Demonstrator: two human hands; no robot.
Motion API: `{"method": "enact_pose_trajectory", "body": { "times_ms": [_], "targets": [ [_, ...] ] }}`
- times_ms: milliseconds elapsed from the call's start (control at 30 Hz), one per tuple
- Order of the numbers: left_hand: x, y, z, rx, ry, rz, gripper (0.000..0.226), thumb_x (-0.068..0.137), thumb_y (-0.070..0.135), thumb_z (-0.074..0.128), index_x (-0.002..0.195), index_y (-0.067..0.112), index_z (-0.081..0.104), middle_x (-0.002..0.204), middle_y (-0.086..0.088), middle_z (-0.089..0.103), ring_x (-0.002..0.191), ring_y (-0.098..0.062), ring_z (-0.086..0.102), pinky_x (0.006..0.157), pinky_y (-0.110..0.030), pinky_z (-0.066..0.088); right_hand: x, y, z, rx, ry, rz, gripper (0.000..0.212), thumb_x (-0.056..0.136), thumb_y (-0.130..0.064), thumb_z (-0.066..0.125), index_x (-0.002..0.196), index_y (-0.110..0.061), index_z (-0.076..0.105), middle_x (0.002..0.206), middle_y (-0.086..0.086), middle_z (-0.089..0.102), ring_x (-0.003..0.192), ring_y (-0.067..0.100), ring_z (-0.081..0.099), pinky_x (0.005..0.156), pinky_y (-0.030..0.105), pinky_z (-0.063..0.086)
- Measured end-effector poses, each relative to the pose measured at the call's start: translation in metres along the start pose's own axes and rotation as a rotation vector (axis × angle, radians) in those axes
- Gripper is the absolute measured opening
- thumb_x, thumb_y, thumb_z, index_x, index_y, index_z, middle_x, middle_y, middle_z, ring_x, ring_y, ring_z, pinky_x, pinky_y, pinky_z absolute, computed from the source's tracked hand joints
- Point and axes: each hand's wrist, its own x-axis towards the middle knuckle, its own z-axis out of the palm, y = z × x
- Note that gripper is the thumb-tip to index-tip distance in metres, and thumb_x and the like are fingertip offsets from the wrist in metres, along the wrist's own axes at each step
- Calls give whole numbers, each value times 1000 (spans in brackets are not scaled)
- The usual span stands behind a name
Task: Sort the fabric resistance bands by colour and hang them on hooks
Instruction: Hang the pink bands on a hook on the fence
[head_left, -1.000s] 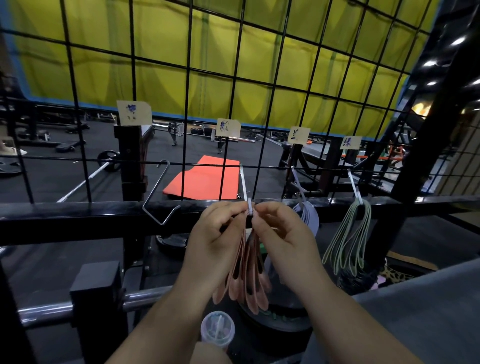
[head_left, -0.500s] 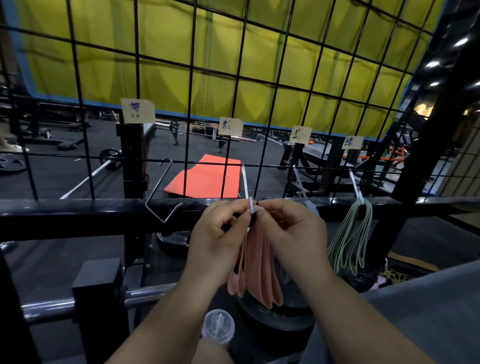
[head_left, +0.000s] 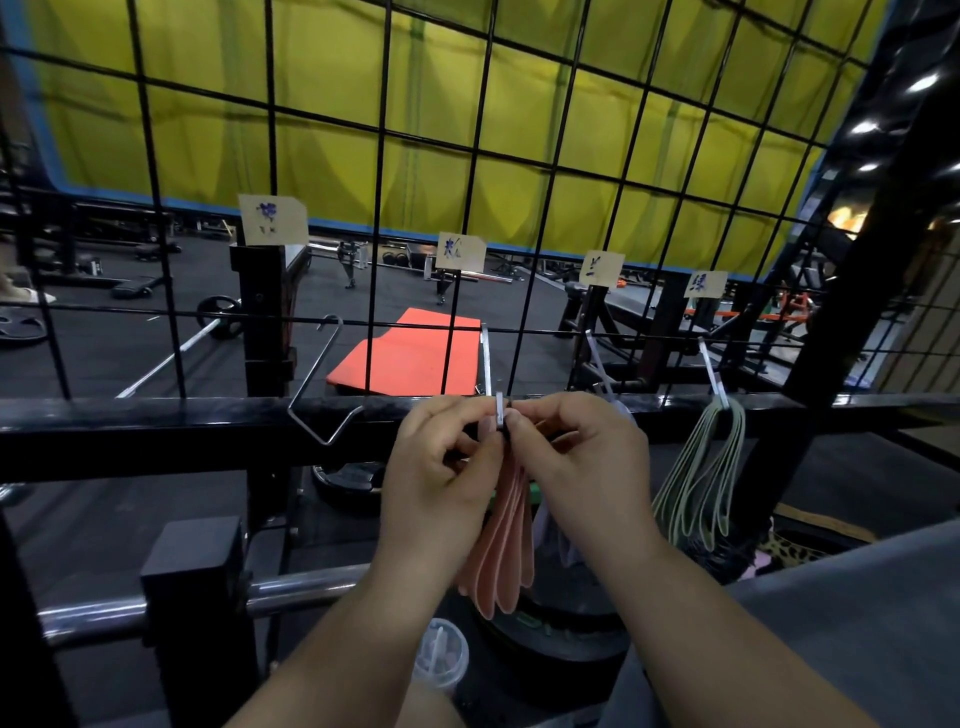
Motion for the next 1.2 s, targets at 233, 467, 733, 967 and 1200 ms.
{"method": "enact_pose_trajectory", "body": {
  "times_ms": [233,467,733,967,1200],
  "targets": [
    [2,2,-2,50,11,21,24,88,7,65,98,27,73,104,11,59,83,1,59,70,-3,41,-8,13,0,-73,26,-206,7,82,-21,73,87,-21,78,79,-14,69,78,6,64,70,18,48],
    [-1,2,-1,75,25,19,24,89,7,61,102,22,74,97,12,59,87,7,56,72,-1,38,-11,18,4,-18,30,-198,15,83,-30,69,90,-21,78,83,-12,70,82,7,65,73,21,50],
    [-5,-5,-1,50,58,-5,17,93,28,62,106,30,72,101,14,64,99,8,56,79,0,37,-15,10,3,264,-131,33,15,90,-32,62,97,-24,73,102,-8,70,102,12,66,87,26,52],
    [-3,-7,1,116,54,10,19,86,40,67,102,31,73,99,14,62,98,5,56,80,-4,40,-14,1,4,263,-197,233,7,96,-25,58,93,-24,65,89,-10,69,86,6,65,77,21,53],
    [-2,-10,1,1,46,-63,12,86,29,69,98,32,71,100,9,69,94,-2,65,78,-16,50,-15,4,8,362,-242,462,57,68,-73,67,102,-28,63,101,-2,70,98,14,67,90,41,55]
  ]
}}
